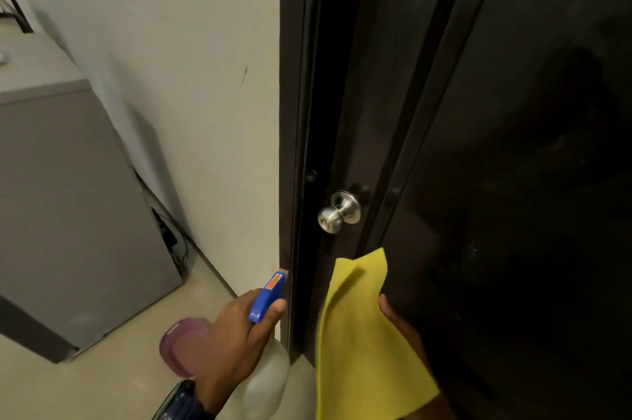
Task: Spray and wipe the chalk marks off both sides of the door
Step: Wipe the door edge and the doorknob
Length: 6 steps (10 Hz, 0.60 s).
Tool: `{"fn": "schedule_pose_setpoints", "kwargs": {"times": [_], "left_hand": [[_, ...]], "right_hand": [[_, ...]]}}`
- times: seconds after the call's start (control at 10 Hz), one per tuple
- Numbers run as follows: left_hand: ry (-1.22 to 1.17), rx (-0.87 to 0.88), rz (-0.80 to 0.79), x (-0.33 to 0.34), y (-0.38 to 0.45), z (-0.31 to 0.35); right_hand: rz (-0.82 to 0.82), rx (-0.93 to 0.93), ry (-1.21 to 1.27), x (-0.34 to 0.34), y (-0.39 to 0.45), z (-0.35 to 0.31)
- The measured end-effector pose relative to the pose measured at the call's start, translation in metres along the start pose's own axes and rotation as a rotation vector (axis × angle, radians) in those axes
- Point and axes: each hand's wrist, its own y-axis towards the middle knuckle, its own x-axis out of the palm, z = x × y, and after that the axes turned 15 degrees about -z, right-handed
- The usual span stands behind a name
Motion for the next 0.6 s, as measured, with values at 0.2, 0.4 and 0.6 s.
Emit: {"fn": "schedule_pose_setpoints", "kwargs": {"times": [0.2,0.4,0.6], "left_hand": [[-0.201,-0.010,-0.100,-0.004,0.007,0.020],[-0.190,-0.037,-0.106,-0.007,0.011,0.013],[-0.173,-0.054,-0.024,-0.020,0.016,0.008]], "right_hand": [[0.006,0.069,0.021,0.068,0.006,0.031],[-0.018,0.178,-0.064,0.124,0.096,-0.117],[-0.094,0.056,-0.038,0.130,0.109,-0.111]]}}
